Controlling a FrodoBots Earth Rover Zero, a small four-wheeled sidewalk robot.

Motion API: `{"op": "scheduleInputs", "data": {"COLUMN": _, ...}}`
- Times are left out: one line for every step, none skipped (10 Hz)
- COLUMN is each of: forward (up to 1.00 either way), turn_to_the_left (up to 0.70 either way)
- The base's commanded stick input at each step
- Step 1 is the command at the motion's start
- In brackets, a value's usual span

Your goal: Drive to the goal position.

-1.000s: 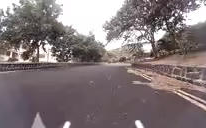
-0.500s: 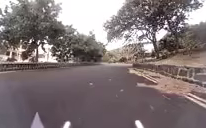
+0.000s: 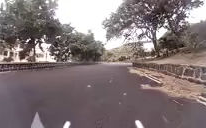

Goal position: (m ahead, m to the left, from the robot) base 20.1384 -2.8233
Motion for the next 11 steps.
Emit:
{"op": "scheduleInputs", "data": {"forward": 0.7, "turn_to_the_left": -0.35}}
{"op": "scheduleInputs", "data": {"forward": 0.7, "turn_to_the_left": -0.1}}
{"op": "scheduleInputs", "data": {"forward": 0.7, "turn_to_the_left": 0.0}}
{"op": "scheduleInputs", "data": {"forward": 0.7, "turn_to_the_left": 0.0}}
{"op": "scheduleInputs", "data": {"forward": 0.7, "turn_to_the_left": 0.0}}
{"op": "scheduleInputs", "data": {"forward": 0.7, "turn_to_the_left": 0.0}}
{"op": "scheduleInputs", "data": {"forward": 0.7, "turn_to_the_left": 0.0}}
{"op": "scheduleInputs", "data": {"forward": 0.7, "turn_to_the_left": 0.0}}
{"op": "scheduleInputs", "data": {"forward": 0.7, "turn_to_the_left": 0.0}}
{"op": "scheduleInputs", "data": {"forward": 0.7, "turn_to_the_left": 0.0}}
{"op": "scheduleInputs", "data": {"forward": 0.7, "turn_to_the_left": 0.0}}
